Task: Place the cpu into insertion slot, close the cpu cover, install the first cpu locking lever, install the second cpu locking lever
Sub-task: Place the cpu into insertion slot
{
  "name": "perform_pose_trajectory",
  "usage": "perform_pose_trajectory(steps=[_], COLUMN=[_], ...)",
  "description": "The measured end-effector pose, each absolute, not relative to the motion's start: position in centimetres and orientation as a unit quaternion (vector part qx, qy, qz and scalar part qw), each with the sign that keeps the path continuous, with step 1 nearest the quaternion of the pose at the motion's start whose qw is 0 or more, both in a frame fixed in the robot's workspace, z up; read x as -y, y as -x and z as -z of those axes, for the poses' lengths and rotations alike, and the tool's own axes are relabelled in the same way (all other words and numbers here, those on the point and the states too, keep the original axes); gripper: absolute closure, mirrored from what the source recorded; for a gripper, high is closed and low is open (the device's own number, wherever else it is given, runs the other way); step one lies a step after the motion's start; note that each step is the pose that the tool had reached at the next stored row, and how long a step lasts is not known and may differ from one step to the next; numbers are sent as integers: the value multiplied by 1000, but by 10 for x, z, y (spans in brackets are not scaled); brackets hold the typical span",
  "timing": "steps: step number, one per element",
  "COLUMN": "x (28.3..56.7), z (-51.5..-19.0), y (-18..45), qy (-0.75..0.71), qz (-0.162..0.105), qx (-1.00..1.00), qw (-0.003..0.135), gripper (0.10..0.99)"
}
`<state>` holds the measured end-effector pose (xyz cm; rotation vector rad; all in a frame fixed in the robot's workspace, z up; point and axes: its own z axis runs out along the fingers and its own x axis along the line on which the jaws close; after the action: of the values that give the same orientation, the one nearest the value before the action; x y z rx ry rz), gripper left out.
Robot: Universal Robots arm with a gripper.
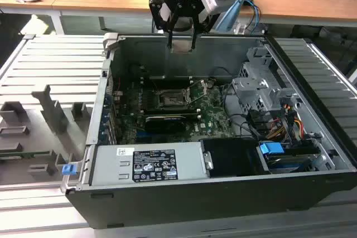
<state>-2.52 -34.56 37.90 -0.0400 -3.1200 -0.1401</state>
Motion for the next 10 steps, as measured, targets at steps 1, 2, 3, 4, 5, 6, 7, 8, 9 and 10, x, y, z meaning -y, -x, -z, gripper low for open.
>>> perform_pose_trajectory(steps=[1, 2, 3, 4, 5, 6, 7, 8, 9, 10], x=[346, 346, 346, 346, 346, 346, 346, 346, 346, 346], z=[-379, -379, -379, -379, -379, -379, -378, -378, -378, -378], y=[25, 25, 25, 25, 25, 25, 25, 25, 25, 25], qy=[14, 20, 36, 43, 45, 46, 46, 46, 46, 46], qz=[45, 45, 45, 45, 45, 45, 45, 45, 45, 45], qx=[999, 999, 998, 998, 998, 998, 998, 998, 998, 998], qw=[9, 9, 8, 8, 8, 8, 8, 8, 8, 8], gripper=[557, 557, 557, 557, 557, 557, 557, 557, 557, 557])
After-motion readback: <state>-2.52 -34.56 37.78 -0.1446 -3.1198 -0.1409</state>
